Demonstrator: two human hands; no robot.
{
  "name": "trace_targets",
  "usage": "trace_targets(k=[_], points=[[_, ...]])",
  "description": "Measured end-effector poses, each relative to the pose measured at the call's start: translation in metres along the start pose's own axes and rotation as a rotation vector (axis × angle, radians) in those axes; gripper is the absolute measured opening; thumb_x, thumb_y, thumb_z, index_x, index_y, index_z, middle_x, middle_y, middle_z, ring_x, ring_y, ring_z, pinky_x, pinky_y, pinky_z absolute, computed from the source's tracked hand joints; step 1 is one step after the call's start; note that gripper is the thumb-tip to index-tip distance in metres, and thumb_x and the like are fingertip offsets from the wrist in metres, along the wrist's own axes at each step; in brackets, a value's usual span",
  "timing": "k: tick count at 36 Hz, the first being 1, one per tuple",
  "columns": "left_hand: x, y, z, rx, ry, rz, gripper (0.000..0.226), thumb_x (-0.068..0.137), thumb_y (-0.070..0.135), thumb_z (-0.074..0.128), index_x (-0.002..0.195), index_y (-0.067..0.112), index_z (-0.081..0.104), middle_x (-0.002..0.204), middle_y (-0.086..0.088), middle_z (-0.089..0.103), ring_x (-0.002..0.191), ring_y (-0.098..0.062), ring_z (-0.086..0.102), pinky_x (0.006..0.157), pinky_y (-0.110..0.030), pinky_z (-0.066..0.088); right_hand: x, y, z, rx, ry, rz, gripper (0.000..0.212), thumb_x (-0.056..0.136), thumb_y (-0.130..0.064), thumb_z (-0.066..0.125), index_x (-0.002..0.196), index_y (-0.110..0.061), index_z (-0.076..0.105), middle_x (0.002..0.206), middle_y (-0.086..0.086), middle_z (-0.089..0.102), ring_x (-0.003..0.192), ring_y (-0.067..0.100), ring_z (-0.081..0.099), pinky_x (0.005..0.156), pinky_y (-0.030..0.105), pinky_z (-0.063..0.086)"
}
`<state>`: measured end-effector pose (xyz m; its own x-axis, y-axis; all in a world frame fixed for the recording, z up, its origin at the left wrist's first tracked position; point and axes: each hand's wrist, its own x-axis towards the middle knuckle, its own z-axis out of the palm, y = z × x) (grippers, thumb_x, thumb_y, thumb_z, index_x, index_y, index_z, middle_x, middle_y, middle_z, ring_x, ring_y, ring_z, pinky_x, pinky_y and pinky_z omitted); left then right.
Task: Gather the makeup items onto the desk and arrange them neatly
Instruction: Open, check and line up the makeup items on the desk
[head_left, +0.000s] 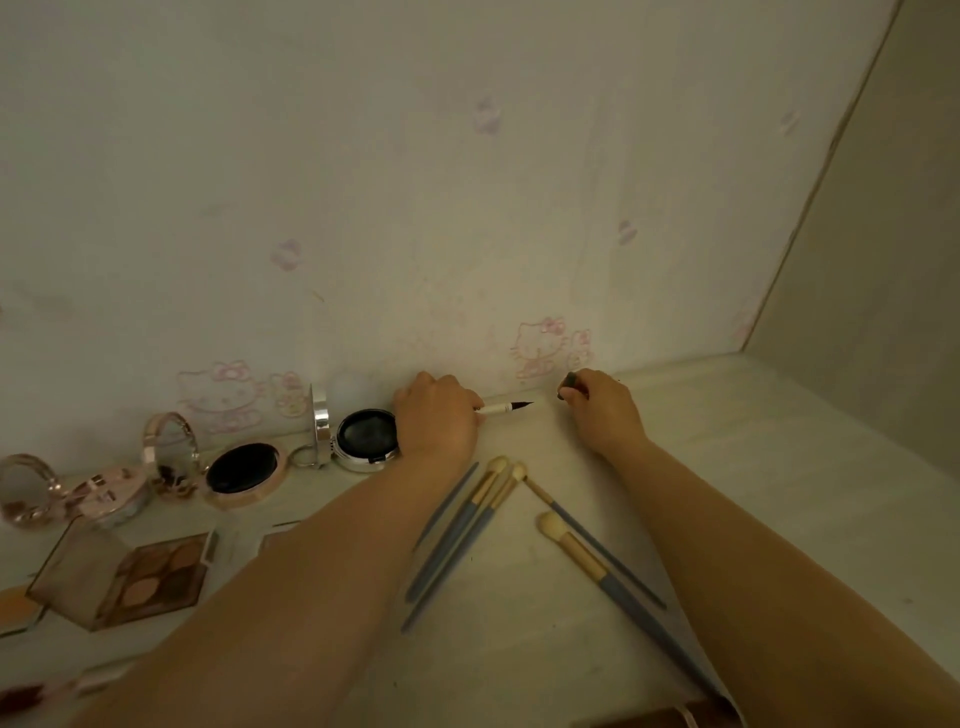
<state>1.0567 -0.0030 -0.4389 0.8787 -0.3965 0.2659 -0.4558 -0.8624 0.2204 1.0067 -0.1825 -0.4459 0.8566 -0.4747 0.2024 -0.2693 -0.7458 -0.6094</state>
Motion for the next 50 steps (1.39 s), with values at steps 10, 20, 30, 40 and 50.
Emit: trace_targets(k=[10,20,30,40,50], points=[[0.006,0.000,0.003,-0.100,-0.048,-0.075,0.025,0.096,0.026,0.049,0.113,0.034,0.065,0.108,0.001,0.063,0.109,-0.021,0.044,0.083,-0.031,0.029,0.000,-0.001,0.008,-0.189,-0.012,-0.135,0.026,0.098,-0.026,0.044,0.109,-0.007,0.058,0.111,0.010,0.058,0.099,0.027,0.055,0.079,0.035,0.041],[0.011,0.002,0.001,-0.029,-0.083,-0.057,0.023,0.095,0.027,0.051,0.110,0.034,0.067,0.108,0.002,0.063,0.109,-0.021,0.044,0.082,-0.030,0.032,-0.001,-0.004,0.009,-0.242,-0.022,-0.147,0.026,0.095,-0.028,0.048,0.107,-0.008,0.060,0.107,0.009,0.058,0.097,0.025,0.055,0.078,0.034,0.041],[0.012,-0.001,0.000,-0.016,-0.097,-0.045,0.025,0.094,0.037,0.052,0.115,0.034,0.064,0.112,0.002,0.064,0.111,-0.021,0.045,0.088,-0.033,0.035,-0.001,-0.004,0.009,-0.243,-0.024,-0.124,0.025,0.095,-0.027,0.048,0.106,-0.007,0.060,0.106,0.010,0.058,0.097,0.026,0.055,0.073,0.030,0.036],[0.011,-0.001,0.000,0.011,-0.074,-0.019,0.024,0.095,0.036,0.050,0.115,0.036,0.064,0.113,0.004,0.063,0.111,-0.021,0.045,0.088,-0.034,0.035,-0.003,-0.007,0.006,-0.197,-0.044,-0.091,0.030,0.095,-0.027,0.050,0.117,-0.008,0.059,0.113,0.011,0.058,0.103,0.026,0.054,0.082,0.033,0.040],[-0.009,-0.004,-0.012,-0.293,0.025,0.009,0.037,0.089,0.036,0.059,0.124,0.023,0.057,0.120,0.001,0.058,0.110,-0.021,0.047,0.087,-0.033,0.042,-0.029,-0.005,-0.008,0.102,-0.042,0.090,0.040,0.092,-0.025,0.057,0.127,-0.009,0.046,0.099,0.002,0.052,0.092,0.015,0.049,0.080,0.025,0.037]])
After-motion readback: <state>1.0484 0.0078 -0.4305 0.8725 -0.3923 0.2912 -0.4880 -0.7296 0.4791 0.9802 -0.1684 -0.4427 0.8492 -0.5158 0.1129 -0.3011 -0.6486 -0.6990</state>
